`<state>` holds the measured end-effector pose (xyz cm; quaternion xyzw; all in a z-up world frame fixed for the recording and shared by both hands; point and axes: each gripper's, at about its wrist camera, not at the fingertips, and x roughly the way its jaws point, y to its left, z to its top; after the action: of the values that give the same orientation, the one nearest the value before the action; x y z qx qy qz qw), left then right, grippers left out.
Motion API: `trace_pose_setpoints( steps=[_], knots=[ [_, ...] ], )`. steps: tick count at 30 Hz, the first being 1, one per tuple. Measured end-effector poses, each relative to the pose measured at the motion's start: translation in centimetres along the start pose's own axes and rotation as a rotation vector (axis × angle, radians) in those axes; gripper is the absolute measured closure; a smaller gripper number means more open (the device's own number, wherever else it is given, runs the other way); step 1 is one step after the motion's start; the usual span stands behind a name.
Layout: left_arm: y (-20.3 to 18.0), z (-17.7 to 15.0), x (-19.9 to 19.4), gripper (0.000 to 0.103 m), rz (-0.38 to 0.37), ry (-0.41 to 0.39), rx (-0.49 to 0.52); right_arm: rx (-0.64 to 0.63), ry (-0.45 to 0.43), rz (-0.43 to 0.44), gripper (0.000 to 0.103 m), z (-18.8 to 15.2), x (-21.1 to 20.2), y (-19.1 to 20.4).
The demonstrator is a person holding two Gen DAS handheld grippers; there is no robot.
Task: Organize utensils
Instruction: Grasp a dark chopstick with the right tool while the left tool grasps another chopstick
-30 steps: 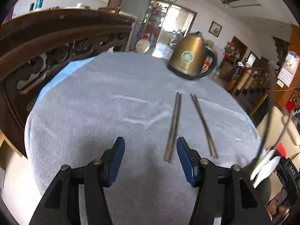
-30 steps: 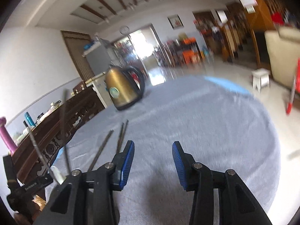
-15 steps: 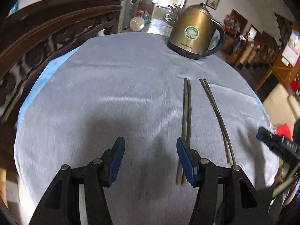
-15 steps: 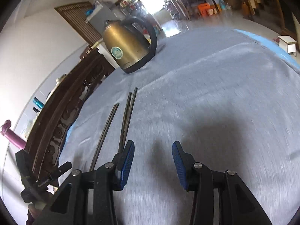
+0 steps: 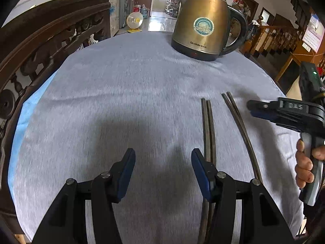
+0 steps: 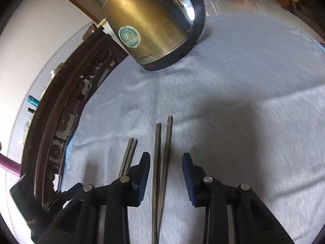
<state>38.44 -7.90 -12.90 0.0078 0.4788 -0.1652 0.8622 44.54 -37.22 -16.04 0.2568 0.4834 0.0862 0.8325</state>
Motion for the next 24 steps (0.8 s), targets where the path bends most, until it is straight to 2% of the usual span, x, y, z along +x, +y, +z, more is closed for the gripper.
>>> trace_pose_setpoints(
  steps=[4,7,11,16,20,21,24],
  knots=[
    [-0.3,0.9,0.8,0.045,-0.006,0.001,0.017,-0.011,0.035,-0.058,0.082,0.9,2.5,0.6],
    [-1.2,1.6,1.5,0.045,-0.011,0.009,0.041,-0.083,0.025,-0.144,0.092,0.8,2.7,1.6],
    [-2.8,2.2,2.8,0.045,-0.017,0.029,0.078,-0.157,0.064,-0.199,0.094,0.4,2.4,2.3],
    [-4.0,3.2,4.1,0.045,-0.020,0.048,0.109,-0.171,0.114,-0.262,0.095,-0.6,0.8,1.3],
    [-5.2,3.4,5.5,0.044,0.013,0.088,0.173,-0.168,0.126,-0.245,0.094,-2.0,-0.6,-0.1],
    [-5.3,3.5,5.5,0.044,0.006,0.071,0.176,-0.157,0.129,-0.226,0.094,-2.1,-0.8,-0.4],
    [-5.1,3.8,5.8,0.044,-0.015,0.086,0.157,-0.114,0.131,-0.169,0.094,-2.2,-1.2,-1.5]
  ],
)
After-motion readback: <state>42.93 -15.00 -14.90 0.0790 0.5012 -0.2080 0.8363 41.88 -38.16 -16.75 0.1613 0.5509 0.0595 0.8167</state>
